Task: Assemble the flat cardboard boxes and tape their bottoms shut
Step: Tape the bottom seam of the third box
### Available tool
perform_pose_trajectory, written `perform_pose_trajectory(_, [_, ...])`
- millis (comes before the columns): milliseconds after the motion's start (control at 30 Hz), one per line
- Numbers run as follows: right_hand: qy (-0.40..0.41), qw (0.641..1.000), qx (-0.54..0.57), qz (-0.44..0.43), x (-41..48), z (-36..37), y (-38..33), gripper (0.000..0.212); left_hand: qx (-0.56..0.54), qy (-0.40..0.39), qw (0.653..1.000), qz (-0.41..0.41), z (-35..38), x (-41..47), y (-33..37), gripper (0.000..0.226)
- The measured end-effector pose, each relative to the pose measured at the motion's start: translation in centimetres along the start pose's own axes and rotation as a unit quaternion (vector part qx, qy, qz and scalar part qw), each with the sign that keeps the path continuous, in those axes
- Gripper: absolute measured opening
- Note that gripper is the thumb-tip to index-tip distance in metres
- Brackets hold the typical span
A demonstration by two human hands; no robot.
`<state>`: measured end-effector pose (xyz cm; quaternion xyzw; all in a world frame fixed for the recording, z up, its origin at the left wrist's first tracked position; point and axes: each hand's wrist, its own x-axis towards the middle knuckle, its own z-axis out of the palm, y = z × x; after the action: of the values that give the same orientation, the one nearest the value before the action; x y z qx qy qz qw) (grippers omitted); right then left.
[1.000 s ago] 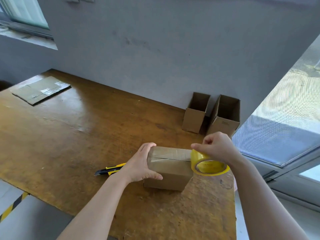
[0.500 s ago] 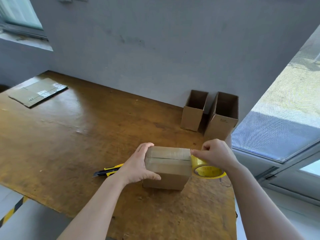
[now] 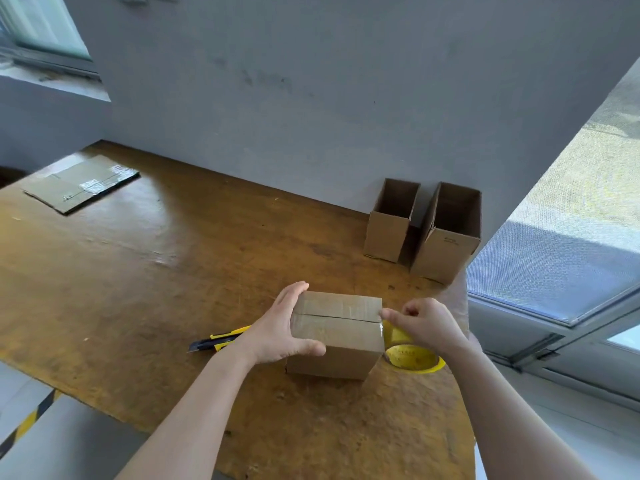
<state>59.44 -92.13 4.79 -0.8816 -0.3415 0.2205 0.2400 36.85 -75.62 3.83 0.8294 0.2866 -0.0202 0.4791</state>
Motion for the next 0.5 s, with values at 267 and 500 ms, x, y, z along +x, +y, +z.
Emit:
perform_pose_trajectory(267, [-0.017,1.0,-0.007,-0.019,-0.6,1.5,-1.0,0.057,-0.089,0.098,0.977,-0.167,0.5,0.1,1.4,0.078])
perform_pose_trajectory(500, [-0.168,0.985,-0.009,-0.034,-0.4,2.6,-3.2,0.055,-0.118,0.172,0.951,-0.228,-0.5,-2.5,-0.2,0.051])
